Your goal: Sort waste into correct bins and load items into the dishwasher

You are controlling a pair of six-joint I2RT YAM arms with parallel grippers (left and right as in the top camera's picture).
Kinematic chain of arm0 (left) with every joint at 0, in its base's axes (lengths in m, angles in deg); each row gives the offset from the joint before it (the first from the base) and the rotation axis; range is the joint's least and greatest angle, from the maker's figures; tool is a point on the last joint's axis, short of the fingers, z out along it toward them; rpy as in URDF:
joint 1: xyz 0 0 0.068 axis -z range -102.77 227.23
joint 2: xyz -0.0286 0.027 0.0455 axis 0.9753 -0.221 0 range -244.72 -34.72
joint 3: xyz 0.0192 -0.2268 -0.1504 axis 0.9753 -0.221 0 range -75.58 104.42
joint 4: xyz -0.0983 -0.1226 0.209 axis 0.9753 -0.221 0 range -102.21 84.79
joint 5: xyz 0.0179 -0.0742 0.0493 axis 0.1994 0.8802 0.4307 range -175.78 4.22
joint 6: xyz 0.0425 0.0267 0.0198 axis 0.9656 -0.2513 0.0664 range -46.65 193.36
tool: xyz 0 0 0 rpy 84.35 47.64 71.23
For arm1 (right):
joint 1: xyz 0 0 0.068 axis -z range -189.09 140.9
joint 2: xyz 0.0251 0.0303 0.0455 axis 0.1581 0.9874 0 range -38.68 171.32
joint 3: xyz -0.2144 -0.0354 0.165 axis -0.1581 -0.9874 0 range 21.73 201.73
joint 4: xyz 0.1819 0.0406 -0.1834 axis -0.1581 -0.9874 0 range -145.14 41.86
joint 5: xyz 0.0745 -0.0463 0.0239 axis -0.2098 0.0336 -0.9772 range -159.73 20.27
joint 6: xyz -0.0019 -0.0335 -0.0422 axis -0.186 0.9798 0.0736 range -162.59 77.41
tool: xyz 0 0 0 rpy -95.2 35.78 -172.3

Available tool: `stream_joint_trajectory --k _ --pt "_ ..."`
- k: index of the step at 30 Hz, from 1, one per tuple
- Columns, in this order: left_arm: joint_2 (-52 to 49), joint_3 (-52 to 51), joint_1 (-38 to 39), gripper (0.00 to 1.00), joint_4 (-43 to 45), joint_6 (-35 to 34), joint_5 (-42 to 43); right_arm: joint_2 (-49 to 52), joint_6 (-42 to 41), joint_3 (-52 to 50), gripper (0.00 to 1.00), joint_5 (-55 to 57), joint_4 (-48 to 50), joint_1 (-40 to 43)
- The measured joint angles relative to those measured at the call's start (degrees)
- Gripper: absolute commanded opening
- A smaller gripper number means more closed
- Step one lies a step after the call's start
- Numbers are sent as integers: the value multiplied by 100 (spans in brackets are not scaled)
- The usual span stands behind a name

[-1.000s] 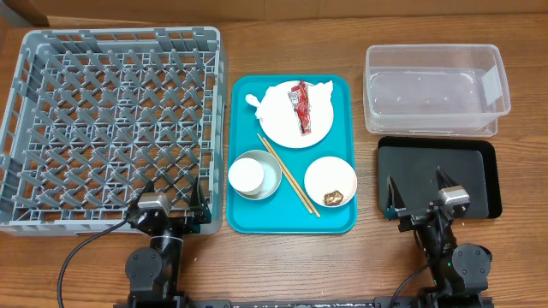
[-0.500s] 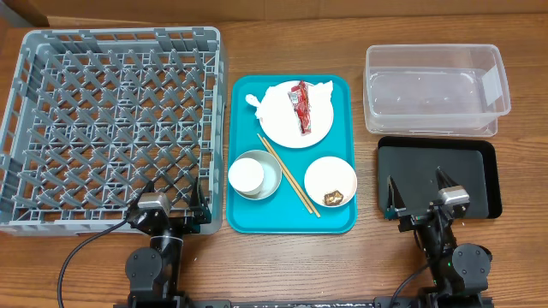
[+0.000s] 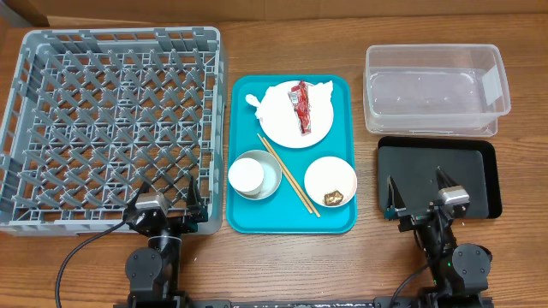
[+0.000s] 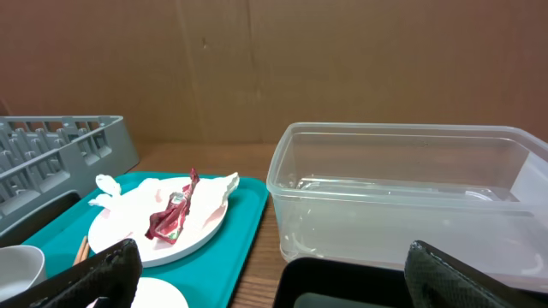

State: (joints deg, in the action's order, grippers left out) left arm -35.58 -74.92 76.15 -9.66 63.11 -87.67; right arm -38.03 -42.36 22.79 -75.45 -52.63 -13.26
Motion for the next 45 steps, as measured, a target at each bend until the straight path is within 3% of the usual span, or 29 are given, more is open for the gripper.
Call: stream_joint_trajectory --k 19,26,34,40,45 --pt "0 7 0 100 -79 -153 125 0 -46 0 100 17 125 0" --pt "-4 492 0 100 -973 -157 120 258 -476 221 100 345 11 0" --pt "-968 1906 0 100 -1766 -160 120 2103 -699 1875 100 339 -861 0" --pt "-2599 3143 0 100 -2664 -149 125 4197 -745 3679 100 -52 -2302 0" --pt "-4155 4531 0 100 -4120 -116 216 5748 -758 5156 100 -284 -3770 0"
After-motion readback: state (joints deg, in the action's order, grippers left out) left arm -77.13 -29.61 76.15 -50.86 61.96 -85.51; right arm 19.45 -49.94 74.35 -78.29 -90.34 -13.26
